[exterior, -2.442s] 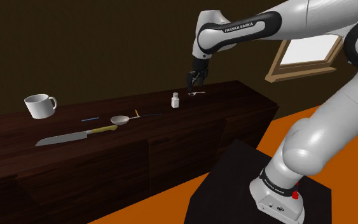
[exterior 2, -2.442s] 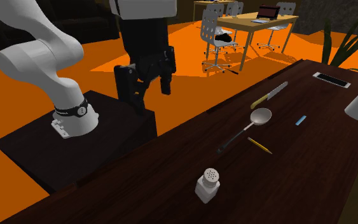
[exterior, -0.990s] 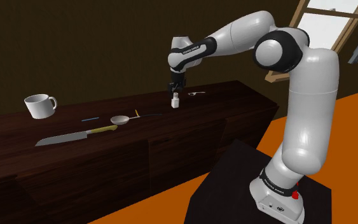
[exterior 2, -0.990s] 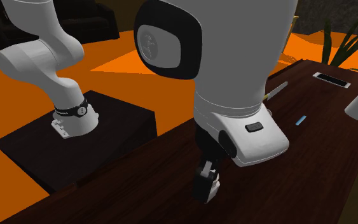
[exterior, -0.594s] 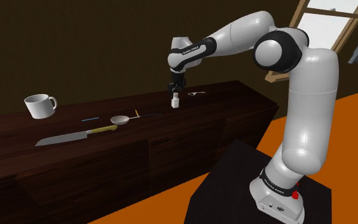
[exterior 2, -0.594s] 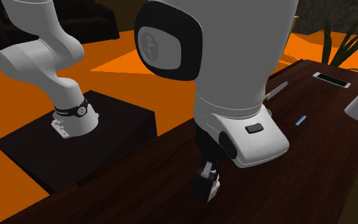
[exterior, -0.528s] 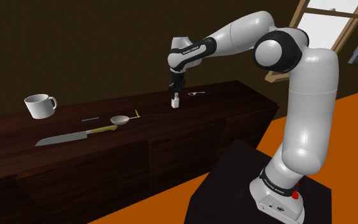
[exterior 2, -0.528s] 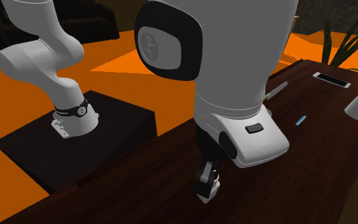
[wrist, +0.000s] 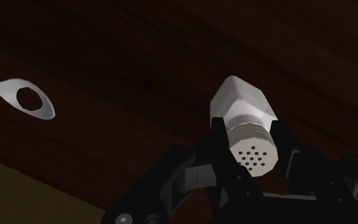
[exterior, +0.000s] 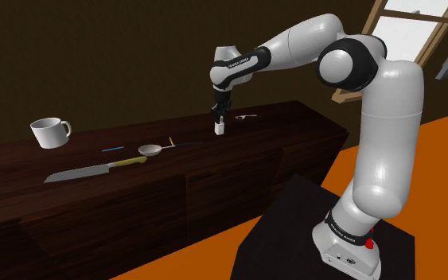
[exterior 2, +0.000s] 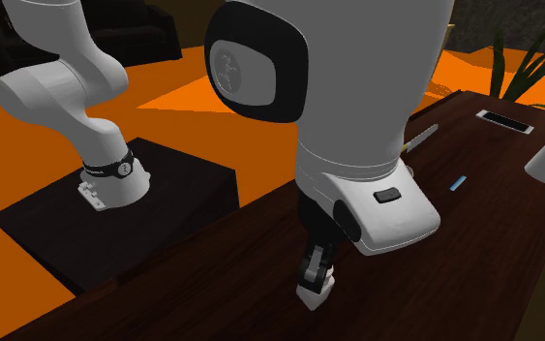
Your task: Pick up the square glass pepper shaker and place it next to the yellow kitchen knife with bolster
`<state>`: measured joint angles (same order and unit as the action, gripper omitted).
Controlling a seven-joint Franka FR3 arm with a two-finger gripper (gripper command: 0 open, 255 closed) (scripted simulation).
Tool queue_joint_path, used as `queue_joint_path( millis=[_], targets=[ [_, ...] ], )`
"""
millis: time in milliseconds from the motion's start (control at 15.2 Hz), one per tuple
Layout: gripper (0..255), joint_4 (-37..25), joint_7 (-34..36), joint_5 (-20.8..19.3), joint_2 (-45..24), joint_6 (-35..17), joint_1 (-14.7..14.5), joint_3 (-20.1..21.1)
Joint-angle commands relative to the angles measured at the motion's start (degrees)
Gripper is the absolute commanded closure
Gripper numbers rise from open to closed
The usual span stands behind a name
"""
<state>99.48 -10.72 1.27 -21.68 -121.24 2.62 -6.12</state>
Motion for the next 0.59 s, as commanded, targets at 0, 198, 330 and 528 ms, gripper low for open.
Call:
queue_joint_path(
  millis=[0,198,330,528],
  targets=[
    [255,0.0,0.0,0.0,0.0,0.0,0.0,0.0],
    [255,-1.1,0.0,-0.1,0.9,2.0,0.0,-0.1],
    [255,-1.9,0.1,-0.2,1.4,3.3,0.0,-0.1],
    [255,-3.1,0.1,-0.3,2.2,5.3,-0.1,-0.1]
  ],
)
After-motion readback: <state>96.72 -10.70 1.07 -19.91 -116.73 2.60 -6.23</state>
